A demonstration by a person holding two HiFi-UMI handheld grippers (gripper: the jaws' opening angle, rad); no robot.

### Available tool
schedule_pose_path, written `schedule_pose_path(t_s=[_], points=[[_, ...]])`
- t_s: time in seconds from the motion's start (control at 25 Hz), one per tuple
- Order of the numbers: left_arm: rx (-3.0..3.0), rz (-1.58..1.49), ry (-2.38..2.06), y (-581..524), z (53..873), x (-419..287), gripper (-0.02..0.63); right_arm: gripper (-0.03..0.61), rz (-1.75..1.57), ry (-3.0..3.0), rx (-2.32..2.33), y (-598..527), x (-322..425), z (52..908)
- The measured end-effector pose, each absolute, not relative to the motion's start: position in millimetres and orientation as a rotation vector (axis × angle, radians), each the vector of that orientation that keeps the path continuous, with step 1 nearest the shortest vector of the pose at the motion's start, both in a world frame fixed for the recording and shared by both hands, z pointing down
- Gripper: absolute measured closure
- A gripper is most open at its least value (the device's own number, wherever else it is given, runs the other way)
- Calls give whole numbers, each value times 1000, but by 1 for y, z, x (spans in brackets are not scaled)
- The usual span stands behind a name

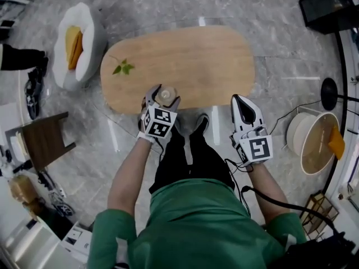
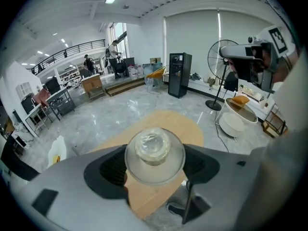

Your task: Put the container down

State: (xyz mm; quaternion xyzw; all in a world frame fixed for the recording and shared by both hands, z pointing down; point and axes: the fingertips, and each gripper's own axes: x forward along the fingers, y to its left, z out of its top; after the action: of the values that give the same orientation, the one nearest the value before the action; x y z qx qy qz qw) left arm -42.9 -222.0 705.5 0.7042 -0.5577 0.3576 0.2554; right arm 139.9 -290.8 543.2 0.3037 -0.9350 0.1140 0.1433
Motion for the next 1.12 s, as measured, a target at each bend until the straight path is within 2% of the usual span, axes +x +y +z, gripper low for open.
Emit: schedule_pose_path(t_s=[0.64, 1.12], points=[[2005, 1042, -1371, -291, 837, -63, 268, 565, 387, -2553, 931, -305, 114, 631], [2009, 1101, -1296, -314, 935, -51, 268, 565, 460, -2489, 901, -300, 106, 692]])
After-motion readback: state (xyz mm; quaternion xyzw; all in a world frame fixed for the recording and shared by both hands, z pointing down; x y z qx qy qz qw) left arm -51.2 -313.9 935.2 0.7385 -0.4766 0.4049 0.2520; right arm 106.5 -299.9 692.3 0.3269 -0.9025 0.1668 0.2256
